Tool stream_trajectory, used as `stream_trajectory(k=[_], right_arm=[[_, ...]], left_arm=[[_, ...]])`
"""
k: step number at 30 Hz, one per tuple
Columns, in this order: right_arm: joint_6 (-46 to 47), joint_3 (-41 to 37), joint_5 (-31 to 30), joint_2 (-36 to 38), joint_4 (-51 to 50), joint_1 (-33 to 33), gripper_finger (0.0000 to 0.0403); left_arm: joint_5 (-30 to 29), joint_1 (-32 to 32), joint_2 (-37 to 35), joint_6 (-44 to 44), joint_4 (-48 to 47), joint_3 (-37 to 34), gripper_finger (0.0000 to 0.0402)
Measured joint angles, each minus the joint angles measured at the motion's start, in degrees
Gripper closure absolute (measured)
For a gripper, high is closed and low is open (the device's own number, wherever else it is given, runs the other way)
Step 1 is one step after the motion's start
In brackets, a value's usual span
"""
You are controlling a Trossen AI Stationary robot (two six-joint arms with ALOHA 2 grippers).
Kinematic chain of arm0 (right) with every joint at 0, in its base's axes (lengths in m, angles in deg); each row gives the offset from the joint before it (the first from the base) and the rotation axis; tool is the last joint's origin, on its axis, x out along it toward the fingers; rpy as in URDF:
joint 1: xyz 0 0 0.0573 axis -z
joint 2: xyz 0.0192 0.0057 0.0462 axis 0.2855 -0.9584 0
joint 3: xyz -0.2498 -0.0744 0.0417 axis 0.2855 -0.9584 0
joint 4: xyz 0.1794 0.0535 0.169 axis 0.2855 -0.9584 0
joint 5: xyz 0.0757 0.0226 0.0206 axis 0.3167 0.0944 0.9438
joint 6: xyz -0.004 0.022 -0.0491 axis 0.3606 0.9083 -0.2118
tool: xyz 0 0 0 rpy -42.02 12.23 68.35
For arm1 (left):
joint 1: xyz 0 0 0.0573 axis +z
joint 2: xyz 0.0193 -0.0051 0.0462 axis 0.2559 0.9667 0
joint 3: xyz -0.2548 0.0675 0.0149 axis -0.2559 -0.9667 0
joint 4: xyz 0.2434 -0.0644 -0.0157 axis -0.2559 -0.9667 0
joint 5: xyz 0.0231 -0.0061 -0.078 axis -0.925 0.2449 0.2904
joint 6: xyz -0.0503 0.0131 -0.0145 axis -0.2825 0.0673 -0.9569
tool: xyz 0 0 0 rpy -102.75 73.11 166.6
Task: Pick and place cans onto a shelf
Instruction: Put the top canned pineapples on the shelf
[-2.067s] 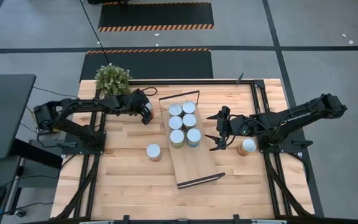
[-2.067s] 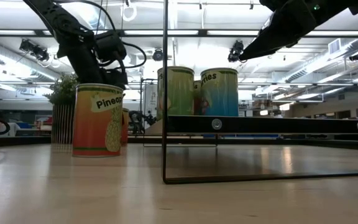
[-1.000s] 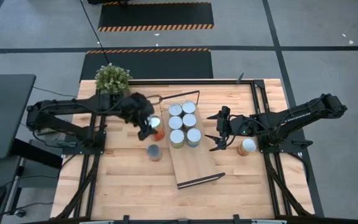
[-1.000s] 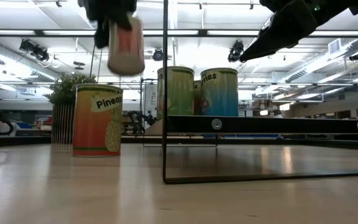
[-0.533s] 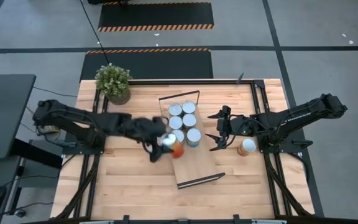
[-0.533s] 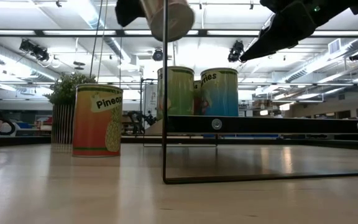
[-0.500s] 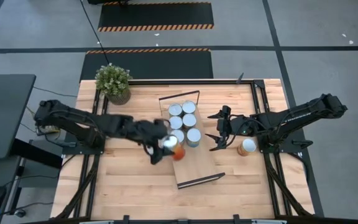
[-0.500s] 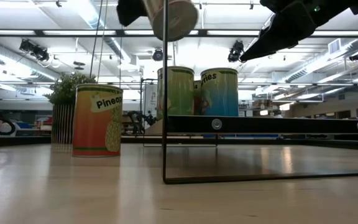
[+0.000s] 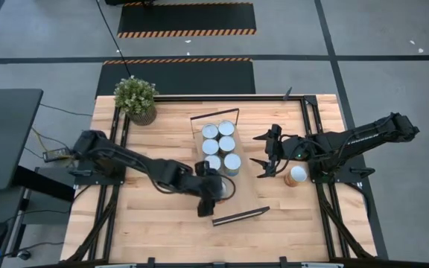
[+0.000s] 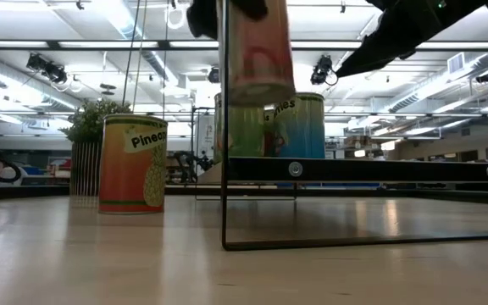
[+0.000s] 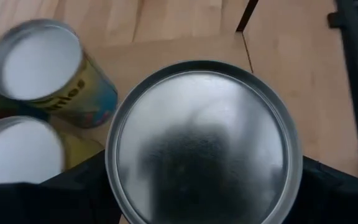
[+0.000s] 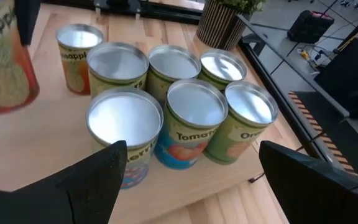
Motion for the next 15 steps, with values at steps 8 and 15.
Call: stream_trajectory(k=[8, 15], right_arm=[[0.3, 0.0, 0.3, 0.0, -0.5, 0.0, 0.0029], [0.3, 0.0, 0.4, 0.0, -0.3, 0.0, 0.0029]], left_arm=[[-0.4, 0.4, 5.3, -1.9, 0.0, 0.2, 0.0086], [-1.5, 0.4, 5.5, -1.9, 1.2, -1.4, 0.0086]])
